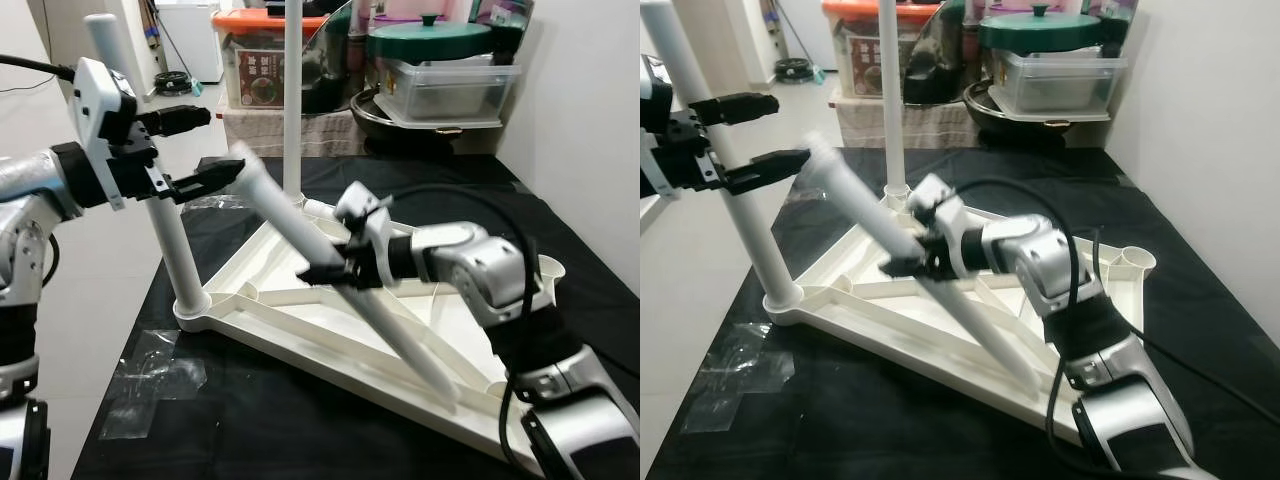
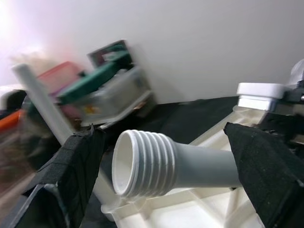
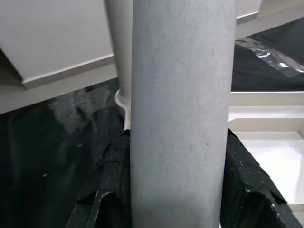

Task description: Building children table

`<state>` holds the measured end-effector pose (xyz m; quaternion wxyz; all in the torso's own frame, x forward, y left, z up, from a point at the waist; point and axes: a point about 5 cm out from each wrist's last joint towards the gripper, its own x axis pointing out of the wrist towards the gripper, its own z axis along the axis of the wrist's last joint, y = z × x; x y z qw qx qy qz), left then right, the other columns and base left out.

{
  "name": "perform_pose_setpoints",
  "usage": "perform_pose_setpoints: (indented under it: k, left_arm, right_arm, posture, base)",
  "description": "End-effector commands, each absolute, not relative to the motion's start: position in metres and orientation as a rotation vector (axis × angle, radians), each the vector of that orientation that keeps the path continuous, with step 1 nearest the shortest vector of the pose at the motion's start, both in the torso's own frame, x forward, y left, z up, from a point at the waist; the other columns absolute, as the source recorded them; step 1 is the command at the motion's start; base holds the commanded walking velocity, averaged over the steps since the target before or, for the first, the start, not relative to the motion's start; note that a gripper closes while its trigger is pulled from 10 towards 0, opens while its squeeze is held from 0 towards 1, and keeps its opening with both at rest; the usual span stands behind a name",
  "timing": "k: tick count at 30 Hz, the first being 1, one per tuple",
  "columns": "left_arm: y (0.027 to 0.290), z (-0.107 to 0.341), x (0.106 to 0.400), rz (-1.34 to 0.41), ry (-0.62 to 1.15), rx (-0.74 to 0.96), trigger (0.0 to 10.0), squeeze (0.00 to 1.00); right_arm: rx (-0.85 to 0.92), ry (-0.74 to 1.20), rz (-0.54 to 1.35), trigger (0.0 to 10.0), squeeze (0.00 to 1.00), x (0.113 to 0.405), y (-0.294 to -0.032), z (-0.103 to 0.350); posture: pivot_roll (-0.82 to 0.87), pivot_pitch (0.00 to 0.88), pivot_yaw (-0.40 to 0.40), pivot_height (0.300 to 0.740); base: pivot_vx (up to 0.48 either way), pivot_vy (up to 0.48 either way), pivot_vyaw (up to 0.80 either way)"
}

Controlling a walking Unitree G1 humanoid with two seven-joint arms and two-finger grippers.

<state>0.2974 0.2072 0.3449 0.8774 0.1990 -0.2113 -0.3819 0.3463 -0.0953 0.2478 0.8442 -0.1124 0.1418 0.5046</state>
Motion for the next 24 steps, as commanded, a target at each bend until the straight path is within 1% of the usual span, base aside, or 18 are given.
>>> perform_pose_setpoints:
  k: [1, 7, 8, 11, 14, 16, 18, 19, 20, 22, 23, 24]
  left_arm:
    - [0.202, 0.34, 0.291, -0.763, -0.474, 0.454, 10.0, 0.0]
    - [0.191, 0.328, 0.277, -0.737, -0.491, 0.484, 10.0, 0.0]
    - [0.188, 0.323, 0.274, -0.734, -0.486, 0.486, 10.0, 0.0]
    - [0.184, 0.315, 0.268, -0.718, -0.487, 0.432, 10.0, 0.0]
    - [0.183, 0.31, 0.267, -0.686, -0.481, 0.397, 10.0, 0.0]
    - [0.183, 0.306, 0.266, -0.664, -0.475, 0.378, 10.0, 0.0]
    - [0.181, 0.3, 0.265, -0.638, -0.466, 0.368, 10.0, 0.0]
    - [0.181, 0.3, 0.265, -0.638, -0.466, 0.368, 10.0, 0.0]
    - [0.178, 0.294, 0.264, -0.627, -0.458, 0.35, 10.0, 0.0]
    - [0.177, 0.293, 0.263, -0.624, -0.457, 0.346, 10.0, 0.0]
    - [0.175, 0.29, 0.263, -0.62, -0.451, 0.351, 10.0, 0.0]
    - [0.175, 0.29, 0.263, -0.62, -0.451, 0.351, 10.0, 0.0]
  right_arm:
    - [-0.223, 0.239, 0.992, 0.0, 0.0, 0.355, -0.1, 0.259]
    - [-0.153, 0.196, 0.922, 0.0, 0.0, 0.365, -0.101, 0.271]
    - [-0.111, 0.181, 0.904, 0.0, 0.0, 0.368, -0.101, 0.276]
    - [-0.023, 0.15, 0.87, 0.0, 0.0, 0.375, -0.102, 0.289]
    - [-0.037, 0.109, 0.852, 0.0, 0.0, 0.379, -0.105, 0.299]
    - [-0.088, 0.07, 0.841, 0.0, 0.0, 0.381, -0.108, 0.306]
    - [-0.223, 0.031, 0.824, 0.0, 0.0, 0.383, -0.112, 0.311]
    - [-0.223, 0.031, 0.824, 0.0, 0.0, 0.383, -0.112, 0.311]
    - [-0.345, 0.003, 0.832, 0.0, 0.0, 0.384, -0.113, 0.314]
    - [-0.365, -0.002, 0.836, 0.0, 0.0, 0.384, -0.113, 0.314]
    - [-0.496, -0.022, 0.81, 0.0, 0.0, 0.386, -0.114, 0.311]
    - [-0.496, -0.022, 0.81, 0.0, 0.0, 0.386, -0.114, 0.311]
  posture:
    - [-0.01, 0.0, -0.052, 0.74]
    - [0.01, 0.0, -0.063, 0.74]
    - [0.01, 0.0, -0.068, 0.74]
    - [0.02, 0.0, -0.072, 0.74]
    - [0.02, 0.0, -0.073, 0.74]
    - [0.02, 0.0, -0.073, 0.74]
    - [0.02, 0.0, -0.074, 0.74]
    - [0.02, 0.0, -0.074, 0.74]
    - [0.02, 0.0, -0.075, 0.74]
    - [0.02, 0.0, -0.075, 0.74]
    - [0.02, 0.0, -0.078, 0.74]
    - [0.02, 0.0, -0.078, 0.74]
  base:
    - [0.0, 0.0, 0.0]
    - [0.0, 0.0, 0.0]
    - [0.0, 0.0, 0.0]
    - [0.0, 0.0, 0.0]
    - [0.0, 0.0, 0.0]
    - [0.0, 0.0, 0.0]
    - [0.0, 0.0, 0.0]
    - [0.0, 0.0, 0.0]
    - [0.0, 0.0, 0.0]
    - [0.0, 0.0, 0.0]
    - [0.0, 0.0, 0.0]
    - [0.0, 0.0, 0.0]
